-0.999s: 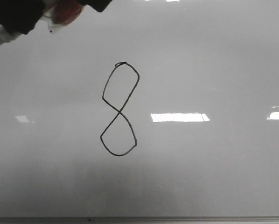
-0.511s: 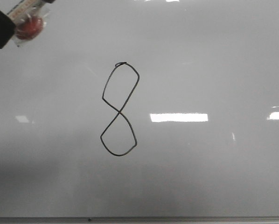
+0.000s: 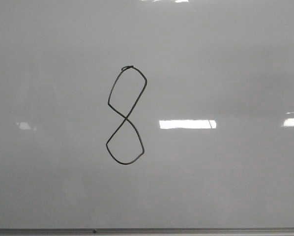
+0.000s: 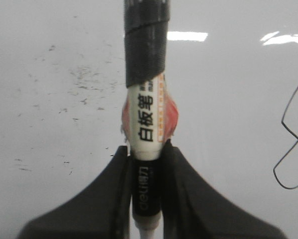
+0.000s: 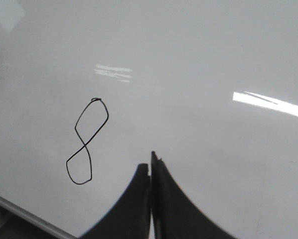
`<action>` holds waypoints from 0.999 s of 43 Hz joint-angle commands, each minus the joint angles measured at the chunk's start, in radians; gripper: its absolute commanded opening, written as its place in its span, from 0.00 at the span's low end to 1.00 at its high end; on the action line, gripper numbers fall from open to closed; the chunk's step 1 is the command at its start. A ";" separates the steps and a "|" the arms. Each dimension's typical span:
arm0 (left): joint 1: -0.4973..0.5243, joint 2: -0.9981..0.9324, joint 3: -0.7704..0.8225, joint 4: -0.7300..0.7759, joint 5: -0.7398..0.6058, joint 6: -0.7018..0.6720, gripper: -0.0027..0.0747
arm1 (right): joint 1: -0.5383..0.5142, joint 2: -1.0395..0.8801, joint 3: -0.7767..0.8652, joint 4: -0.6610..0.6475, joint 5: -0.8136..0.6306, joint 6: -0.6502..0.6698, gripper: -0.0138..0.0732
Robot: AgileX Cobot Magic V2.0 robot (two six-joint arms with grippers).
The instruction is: Write number 8 on whiteboard
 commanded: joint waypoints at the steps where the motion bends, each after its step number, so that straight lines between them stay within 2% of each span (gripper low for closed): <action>1: 0.008 -0.041 0.022 -0.048 -0.126 -0.014 0.01 | -0.016 -0.083 0.027 0.024 -0.113 0.011 0.09; 6: 0.008 -0.062 0.051 -0.050 -0.159 -0.014 0.01 | -0.016 -0.169 0.061 0.024 -0.141 0.011 0.09; 15: 0.008 -0.021 0.051 -0.090 -0.162 -0.014 0.01 | -0.016 -0.180 0.066 0.024 -0.136 0.011 0.09; 27: 0.008 0.147 0.011 -0.119 -0.295 -0.014 0.01 | -0.016 -0.180 0.066 0.024 -0.116 0.011 0.09; 43: -0.005 0.420 -0.129 -0.069 -0.350 -0.014 0.01 | -0.016 -0.180 0.069 0.024 -0.082 0.011 0.09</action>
